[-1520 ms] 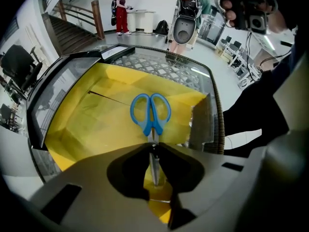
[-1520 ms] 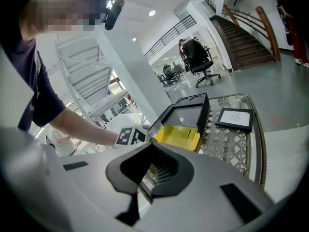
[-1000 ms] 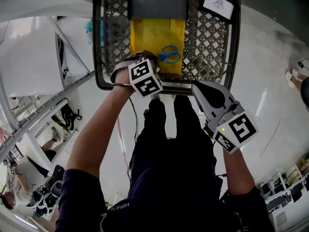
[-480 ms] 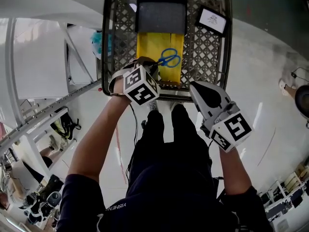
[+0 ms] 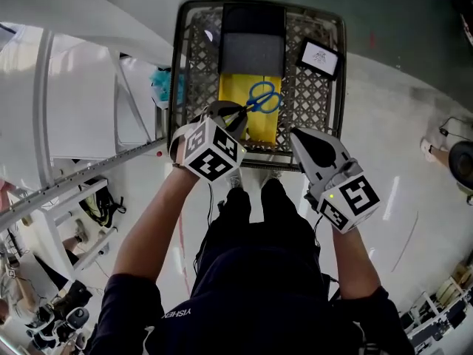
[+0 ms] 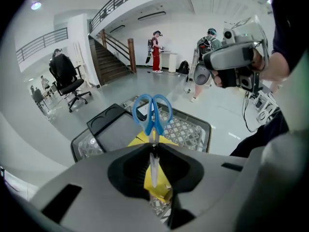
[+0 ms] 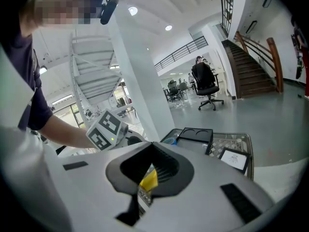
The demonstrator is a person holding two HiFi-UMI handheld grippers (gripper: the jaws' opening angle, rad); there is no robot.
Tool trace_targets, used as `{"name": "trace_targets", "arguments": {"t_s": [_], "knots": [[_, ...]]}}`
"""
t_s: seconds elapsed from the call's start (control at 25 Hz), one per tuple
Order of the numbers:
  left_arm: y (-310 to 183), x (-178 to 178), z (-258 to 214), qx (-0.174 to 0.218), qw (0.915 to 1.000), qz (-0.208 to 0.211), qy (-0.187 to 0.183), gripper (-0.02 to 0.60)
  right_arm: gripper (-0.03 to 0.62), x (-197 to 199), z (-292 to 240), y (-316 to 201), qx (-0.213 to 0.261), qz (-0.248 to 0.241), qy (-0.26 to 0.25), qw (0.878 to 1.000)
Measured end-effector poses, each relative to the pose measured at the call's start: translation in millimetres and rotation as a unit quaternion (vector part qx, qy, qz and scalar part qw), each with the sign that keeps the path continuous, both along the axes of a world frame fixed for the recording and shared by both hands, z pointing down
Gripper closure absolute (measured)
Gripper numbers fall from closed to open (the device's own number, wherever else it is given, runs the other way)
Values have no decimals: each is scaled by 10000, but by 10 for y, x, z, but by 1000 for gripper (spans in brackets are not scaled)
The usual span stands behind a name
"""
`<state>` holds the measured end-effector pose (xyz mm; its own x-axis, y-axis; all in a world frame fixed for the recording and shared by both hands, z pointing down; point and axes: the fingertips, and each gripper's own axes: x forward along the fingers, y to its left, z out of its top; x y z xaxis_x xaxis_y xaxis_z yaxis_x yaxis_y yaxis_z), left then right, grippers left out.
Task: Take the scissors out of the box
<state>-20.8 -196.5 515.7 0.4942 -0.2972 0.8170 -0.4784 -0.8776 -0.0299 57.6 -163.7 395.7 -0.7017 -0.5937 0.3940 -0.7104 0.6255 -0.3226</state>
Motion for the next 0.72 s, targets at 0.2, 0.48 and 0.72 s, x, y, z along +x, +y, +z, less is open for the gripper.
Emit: {"name": "trace_targets", "arguments": {"t_s": [0.2, 0.48, 0.72], "knots": [[12, 2, -345, 181, 9988, -274, 369, 508, 577, -3, -200, -19, 244, 30, 10, 9997], [96, 17, -839, 533, 9930, -581, 881, 508, 577, -4, -474, -14, 504, 76, 11, 9987], [86, -52, -1292, 777, 9844, -769, 1376, 508, 577, -95, -721, -13, 682, 86, 70, 9976]]}}
